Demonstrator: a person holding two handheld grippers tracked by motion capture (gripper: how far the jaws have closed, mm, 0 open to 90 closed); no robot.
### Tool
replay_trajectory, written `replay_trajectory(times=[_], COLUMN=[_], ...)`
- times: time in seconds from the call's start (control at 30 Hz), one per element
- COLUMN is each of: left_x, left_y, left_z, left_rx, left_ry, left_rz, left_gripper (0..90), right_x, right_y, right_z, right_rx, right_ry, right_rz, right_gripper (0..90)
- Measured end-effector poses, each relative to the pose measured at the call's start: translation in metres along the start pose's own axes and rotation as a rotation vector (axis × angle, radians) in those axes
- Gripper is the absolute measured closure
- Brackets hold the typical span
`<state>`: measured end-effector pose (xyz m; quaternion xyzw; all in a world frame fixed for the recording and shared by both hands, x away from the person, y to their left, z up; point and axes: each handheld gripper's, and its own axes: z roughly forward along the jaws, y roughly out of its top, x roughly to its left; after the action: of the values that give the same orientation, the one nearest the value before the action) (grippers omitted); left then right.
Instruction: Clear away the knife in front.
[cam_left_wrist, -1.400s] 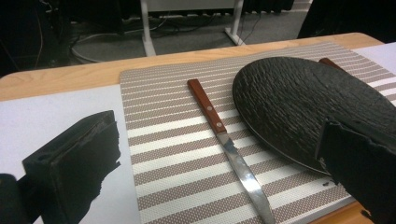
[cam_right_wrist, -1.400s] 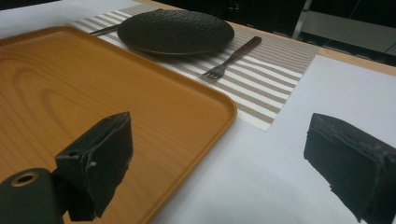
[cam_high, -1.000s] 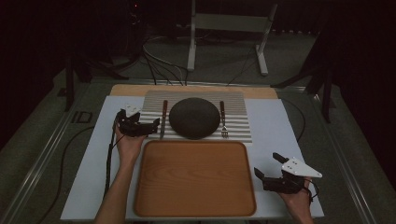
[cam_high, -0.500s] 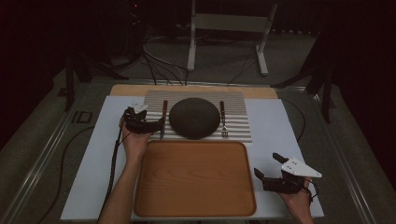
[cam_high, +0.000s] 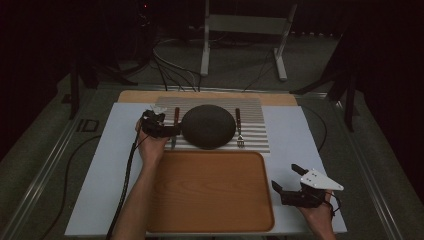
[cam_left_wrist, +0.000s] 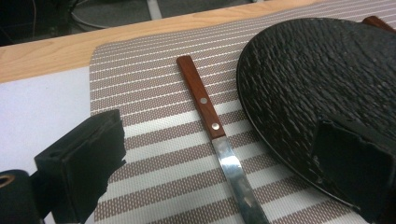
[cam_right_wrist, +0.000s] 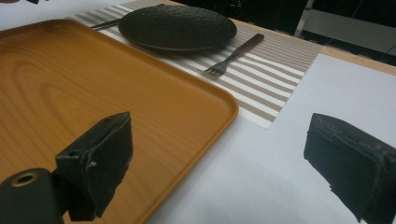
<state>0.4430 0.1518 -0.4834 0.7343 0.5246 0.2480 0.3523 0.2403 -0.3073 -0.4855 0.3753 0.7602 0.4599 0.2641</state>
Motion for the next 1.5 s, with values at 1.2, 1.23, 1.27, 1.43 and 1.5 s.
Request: replay_trajectory(times=[1.2, 1.23, 1.27, 1.43, 1.5], left_x=[-0.009, -0.009, -0.009, -0.008, -0.009], left_y=[0.011, 0.011, 0.011, 0.013, 0.014], left_z=[0.059, 0.059, 0.059, 0.058, 0.058], left_rx=[0.256, 0.256, 0.263, 0.288, 0.299], left_ry=[0.019, 0.019, 0.016, 0.004, 0.010], left_rz=[-0.043, -0.043, -0.043, -0.054, -0.044], left_gripper=[76.8, 76.8, 76.8, 78.0, 78.2], right_x=[0.001, 0.001, 0.001, 0.001, 0.001], right_y=[0.000, 0.000, 0.000, 0.000, 0.000], right_z=[0.002, 0.002, 0.002, 0.002, 0.003], right_rx=[0.011, 0.011, 0.011, 0.017, 0.019], right_ry=[-0.004, -0.003, -0.003, -0.002, -0.002], right_rz=[-0.018, -0.018, -0.018, -0.019, -0.020], right_gripper=[7.9, 7.9, 7.8, 7.9, 7.9])
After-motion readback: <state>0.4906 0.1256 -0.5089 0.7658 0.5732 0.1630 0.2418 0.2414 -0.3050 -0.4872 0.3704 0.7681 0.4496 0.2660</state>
